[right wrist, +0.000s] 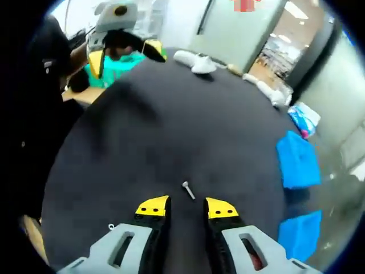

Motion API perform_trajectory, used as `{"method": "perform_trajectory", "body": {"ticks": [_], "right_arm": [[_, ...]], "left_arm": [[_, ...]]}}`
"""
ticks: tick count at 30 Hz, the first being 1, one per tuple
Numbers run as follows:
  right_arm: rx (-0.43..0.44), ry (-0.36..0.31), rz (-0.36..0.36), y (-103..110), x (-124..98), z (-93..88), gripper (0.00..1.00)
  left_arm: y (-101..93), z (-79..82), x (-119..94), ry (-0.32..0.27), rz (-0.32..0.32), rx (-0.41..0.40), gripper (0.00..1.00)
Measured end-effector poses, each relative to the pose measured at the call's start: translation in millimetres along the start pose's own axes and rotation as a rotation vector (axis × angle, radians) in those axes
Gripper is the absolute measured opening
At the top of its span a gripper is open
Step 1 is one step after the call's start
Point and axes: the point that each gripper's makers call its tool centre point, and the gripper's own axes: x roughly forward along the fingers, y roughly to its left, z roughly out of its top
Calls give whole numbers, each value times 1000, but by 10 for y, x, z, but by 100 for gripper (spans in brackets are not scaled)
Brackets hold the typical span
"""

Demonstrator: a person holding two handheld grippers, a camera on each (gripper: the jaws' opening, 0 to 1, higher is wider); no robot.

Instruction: Sort the screws, nuts, and washers into the corresponding bins

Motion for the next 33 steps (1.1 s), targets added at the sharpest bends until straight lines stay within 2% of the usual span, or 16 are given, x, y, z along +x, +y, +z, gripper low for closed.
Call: {"method": "perform_trajectory", "body": {"ticks": [3,11,17,22,24,27,33], "right_arm": [[2,1,25,-13,48,25,18],[-64,70,96,-28,204,45,17],[-77,95,154,-15,230,33,15],[-54,101,210,54,233,12,7],[-5,99,230,61,235,2,6],[55,89,223,25,239,-5,4],[80,73,210,41,229,-12,1]], "left_arm": [[25,-22,-16,1,4,-5,53],[51,-57,-39,12,8,-5,53],[112,-93,-48,10,25,-24,53],[91,-107,-33,13,17,-25,53],[85,-106,-29,11,16,-28,53],[70,-112,-25,13,14,-27,53],[55,-110,-25,13,13,-27,53]]}}
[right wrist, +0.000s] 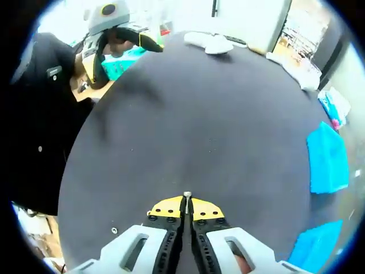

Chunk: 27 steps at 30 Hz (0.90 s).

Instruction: Sort the screws, nuts, and washers into the corresponding bins

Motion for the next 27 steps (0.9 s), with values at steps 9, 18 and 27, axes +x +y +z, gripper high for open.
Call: {"method": "perform_trajectory", "body": {"ticks": [9,18,27], "right_arm": [[61,-114,-83,24,-203,8,1],[181,-346,-239,238,-686,-78,1],[283,-522,-456,544,-1058,-319,1]], "left_arm": [[-34,50,15,-9,-4,7,53],[-87,121,36,-13,-13,24,53],[-181,145,70,-8,-30,37,53]]}}
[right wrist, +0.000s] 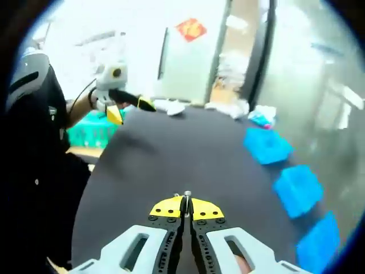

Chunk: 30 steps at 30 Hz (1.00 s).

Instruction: Sort the screws, nuts, and washers into the corresponding bins

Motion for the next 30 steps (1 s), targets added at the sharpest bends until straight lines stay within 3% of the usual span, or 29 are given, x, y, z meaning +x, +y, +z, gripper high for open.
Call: {"method": "perform_trajectory", "body": {"ticks": [9,17,22,25,30], "right_arm": [[122,-209,-374,-150,-760,-154,1],[238,-259,-640,-295,-1355,-536,1],[277,-297,-722,-280,-1510,-625,1],[280,-306,-735,-275,-1526,-632,1],[294,-315,-790,-438,-1590,-639,1]], "left_arm": [[-122,53,28,-4,-20,15,53],[-176,78,43,-8,-30,22,53],[-178,85,44,-7,-28,23,53],[-172,86,42,-6,-26,26,53],[-178,84,49,-7,-27,23,53]]}}
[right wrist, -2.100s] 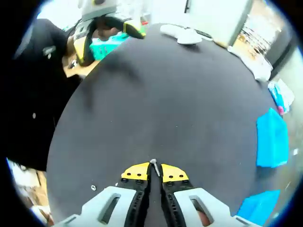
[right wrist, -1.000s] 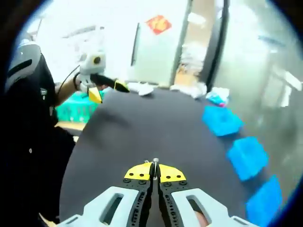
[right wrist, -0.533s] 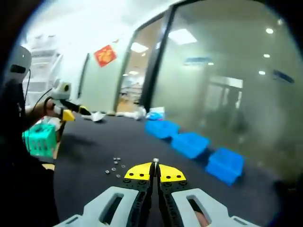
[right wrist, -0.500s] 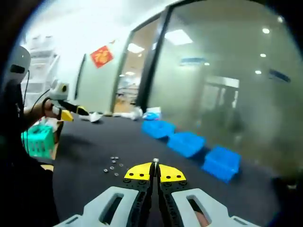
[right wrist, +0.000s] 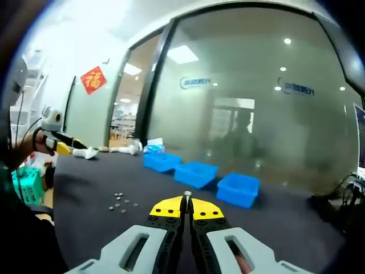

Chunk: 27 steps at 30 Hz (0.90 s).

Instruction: Sort the screws, nuts, and washers into the corresponding bins

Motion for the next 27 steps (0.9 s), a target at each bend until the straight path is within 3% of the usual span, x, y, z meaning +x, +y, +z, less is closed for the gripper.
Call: {"method": "perform_trajectory", "body": {"ticks": [12,20,22,27], "right_arm": [[45,-17,-54,-465,564,282,1],[55,15,-133,-964,1043,384,1],[75,33,-156,-1124,1163,358,1],[46,97,-164,-1248,1487,253,1]], "left_arm": [[2,-13,-5,3,1,-2,53],[0,-22,-4,-2,5,-16,53],[6,-39,-1,2,7,-17,53],[8,-58,13,8,6,-19,53]]}}
